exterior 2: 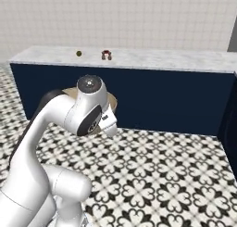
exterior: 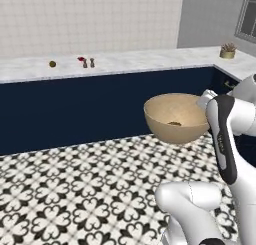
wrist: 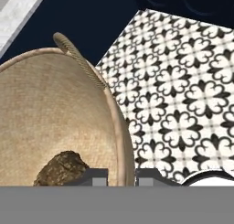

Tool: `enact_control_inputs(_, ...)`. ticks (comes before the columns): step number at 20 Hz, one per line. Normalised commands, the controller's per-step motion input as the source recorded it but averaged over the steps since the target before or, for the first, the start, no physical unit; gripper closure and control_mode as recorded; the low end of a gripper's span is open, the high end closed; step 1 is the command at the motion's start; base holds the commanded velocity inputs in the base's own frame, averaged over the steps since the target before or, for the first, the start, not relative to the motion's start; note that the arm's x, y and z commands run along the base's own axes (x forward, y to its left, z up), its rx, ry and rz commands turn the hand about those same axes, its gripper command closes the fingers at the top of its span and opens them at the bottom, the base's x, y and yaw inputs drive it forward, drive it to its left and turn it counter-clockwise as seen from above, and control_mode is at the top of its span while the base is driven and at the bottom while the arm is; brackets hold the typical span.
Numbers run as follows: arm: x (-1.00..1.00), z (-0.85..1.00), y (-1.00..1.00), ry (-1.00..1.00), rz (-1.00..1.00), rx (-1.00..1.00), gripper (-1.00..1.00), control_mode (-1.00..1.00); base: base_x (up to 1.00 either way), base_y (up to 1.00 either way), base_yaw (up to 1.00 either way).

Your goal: Open the cabinet, pick up the bread from the cabinet and place it in the basket. Then move the basket to the dining counter.

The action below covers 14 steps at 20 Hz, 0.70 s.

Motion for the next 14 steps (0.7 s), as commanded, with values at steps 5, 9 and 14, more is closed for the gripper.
enact_control_inputs(5, 0.0, 0.0, 0.0, 0.0, 0.0, 0.0, 1.0, 1.0, 1.0, -0.05, -0.09)
enact_control_inputs(9, 0.0, 0.0, 0.0, 0.0, 0.0, 0.0, 1.0, 1.0, 1.0, -0.44, -0.14)
enact_control_inputs(14, 0.0, 0.0, 0.0, 0.0, 0.0, 0.0, 1.0, 1.0, 1.0, -0.65, -0.05)
